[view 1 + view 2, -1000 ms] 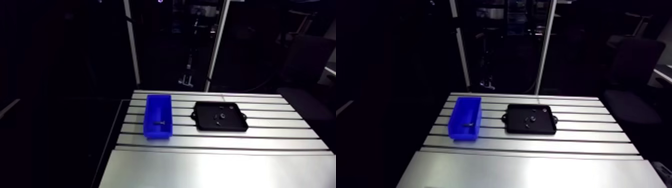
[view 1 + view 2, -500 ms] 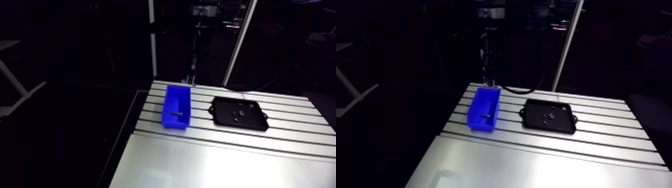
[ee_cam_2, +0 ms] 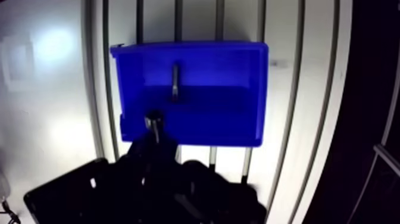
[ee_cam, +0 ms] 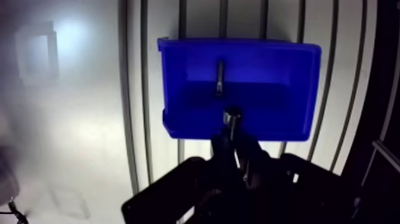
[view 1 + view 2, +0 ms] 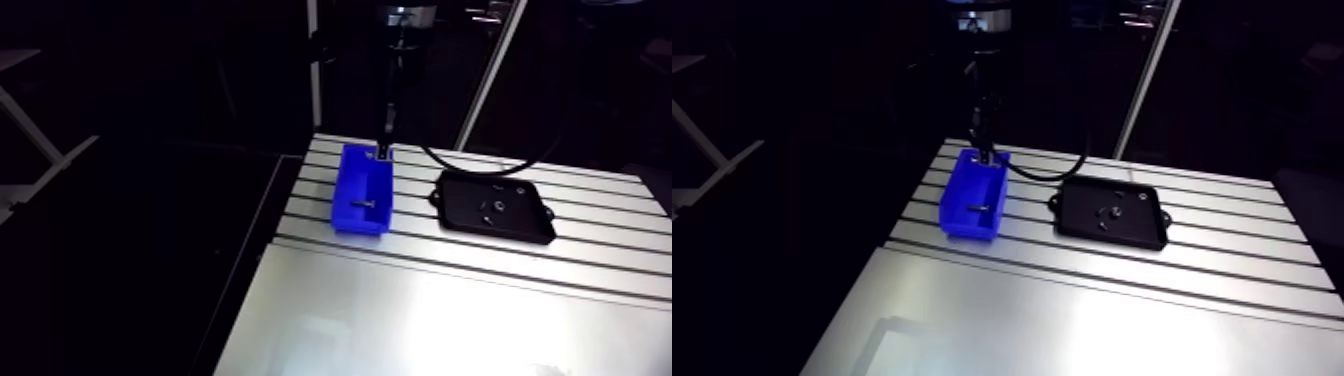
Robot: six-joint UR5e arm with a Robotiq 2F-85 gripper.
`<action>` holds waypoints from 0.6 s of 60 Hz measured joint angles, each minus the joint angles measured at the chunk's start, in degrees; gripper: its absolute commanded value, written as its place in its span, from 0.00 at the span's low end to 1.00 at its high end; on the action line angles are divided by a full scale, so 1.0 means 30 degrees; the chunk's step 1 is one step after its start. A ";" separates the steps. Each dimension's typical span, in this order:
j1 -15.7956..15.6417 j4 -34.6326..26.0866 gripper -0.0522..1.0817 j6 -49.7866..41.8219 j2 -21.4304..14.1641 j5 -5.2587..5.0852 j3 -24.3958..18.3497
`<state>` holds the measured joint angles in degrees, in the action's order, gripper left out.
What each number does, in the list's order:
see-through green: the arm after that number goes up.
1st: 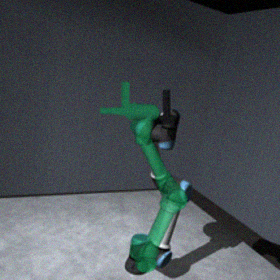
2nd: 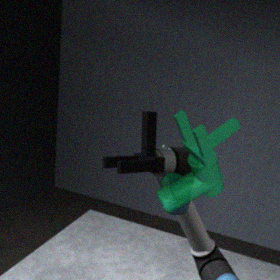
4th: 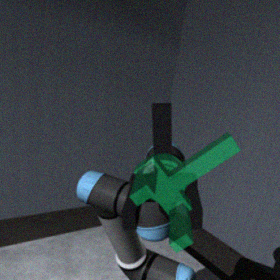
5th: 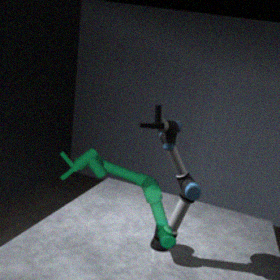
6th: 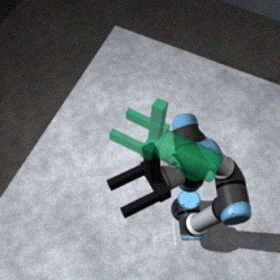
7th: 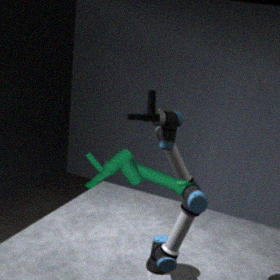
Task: Pick up the M10 bolt from the tray and put it into the blue bin.
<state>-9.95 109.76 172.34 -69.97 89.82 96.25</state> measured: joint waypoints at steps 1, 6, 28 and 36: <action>-0.0021 0.0048 0.98 -0.0008 0.0063 0.0006 -0.0003; -0.0146 0.0300 0.98 -0.0055 0.0396 0.0058 -0.0038; -0.0563 0.1341 0.97 -0.0168 0.1774 0.0355 -0.0254; -0.0619 0.1664 0.97 -0.0278 0.2215 0.0397 -0.0318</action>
<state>-11.80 114.75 171.50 -63.33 91.01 95.29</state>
